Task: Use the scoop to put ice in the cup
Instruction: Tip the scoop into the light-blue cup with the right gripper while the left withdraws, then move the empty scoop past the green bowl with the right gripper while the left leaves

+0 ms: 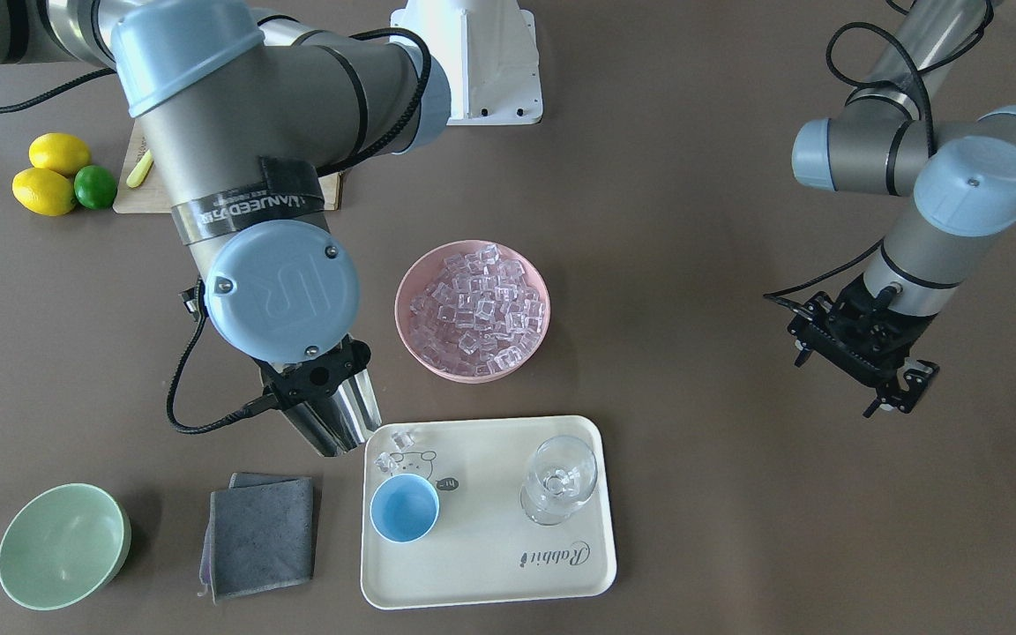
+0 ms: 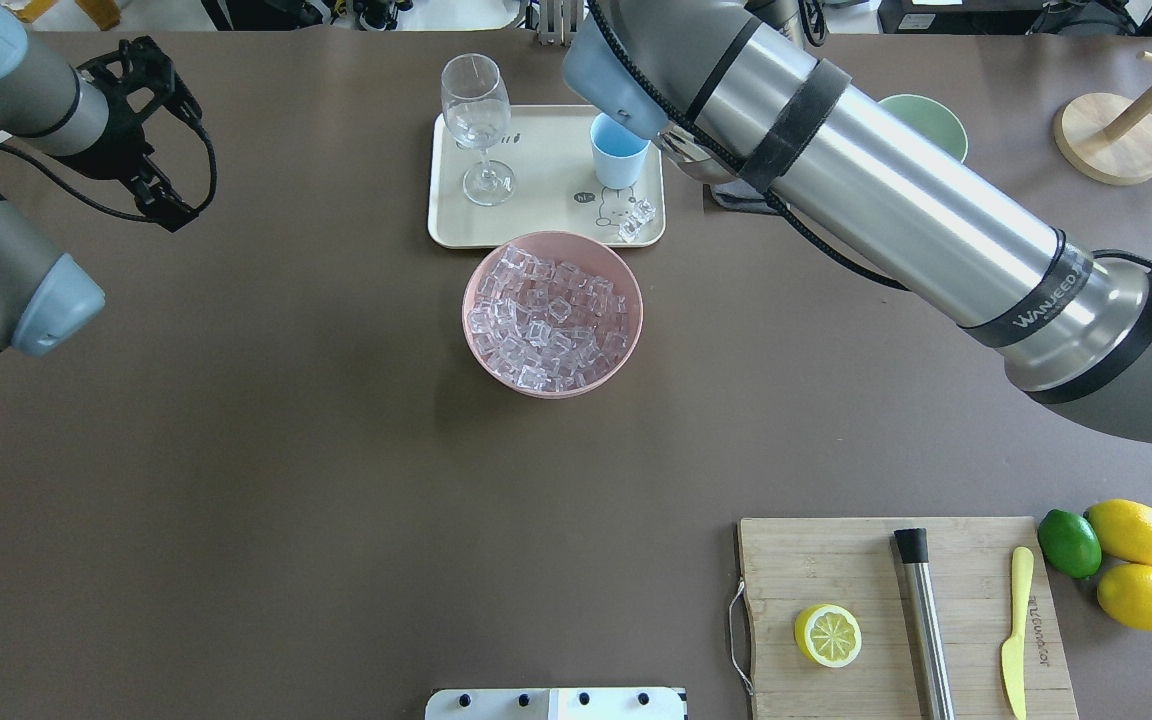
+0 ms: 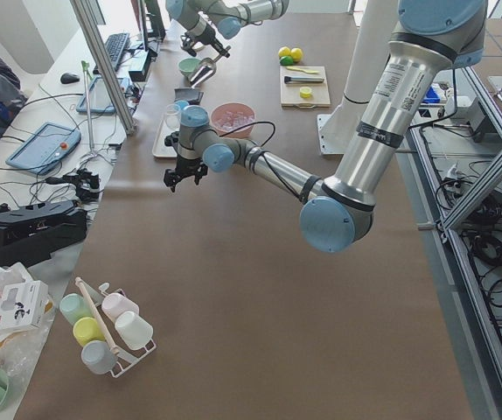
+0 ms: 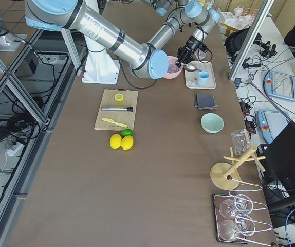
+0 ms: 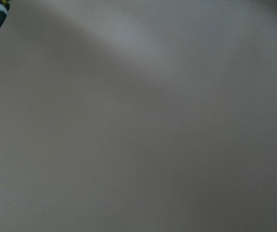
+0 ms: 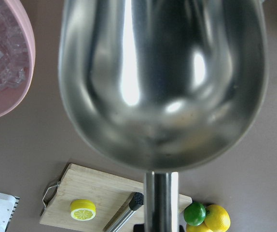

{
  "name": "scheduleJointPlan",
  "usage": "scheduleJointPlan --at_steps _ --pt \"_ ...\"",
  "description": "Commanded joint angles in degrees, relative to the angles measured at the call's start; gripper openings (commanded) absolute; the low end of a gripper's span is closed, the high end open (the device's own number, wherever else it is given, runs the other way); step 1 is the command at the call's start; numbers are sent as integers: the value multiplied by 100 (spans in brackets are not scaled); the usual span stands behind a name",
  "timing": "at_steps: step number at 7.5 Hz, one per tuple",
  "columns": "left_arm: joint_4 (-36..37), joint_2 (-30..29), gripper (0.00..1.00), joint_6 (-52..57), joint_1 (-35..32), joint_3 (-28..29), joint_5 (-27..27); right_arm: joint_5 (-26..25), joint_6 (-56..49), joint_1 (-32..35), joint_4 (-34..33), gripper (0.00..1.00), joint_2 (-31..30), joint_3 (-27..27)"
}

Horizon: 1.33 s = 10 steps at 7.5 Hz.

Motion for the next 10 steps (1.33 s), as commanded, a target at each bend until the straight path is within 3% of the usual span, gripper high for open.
scheduleJointPlan --at_steps 1,2,3,5,6,8,10 --pt "460 441 98 32 -512 -383 -326 47 508 547 -84 0 -929 1544" --pt "548 530 98 32 -617 -429 -282 64 1026 601 -101 0 -1980 2920" --pt "653 600 98 23 -661 -438 -282 99 1588 723 116 0 -2878 3795" --pt "663 810 98 -29 -950 -455 -421 284 1875 1127 756 0 -3901 4198" --pt "724 977 98 -108 -1187 -455 -796 293 1892 1251 1299 0 -4367 4278" --pt "909 1529 98 -1308 -1496 -612 -1911 818 1988 1261 2283 0 -5386 4279" --pt "926 2397 98 -1321 -2179 -928 -1942 1162 2488 1261 3270 0 -6083 4261"
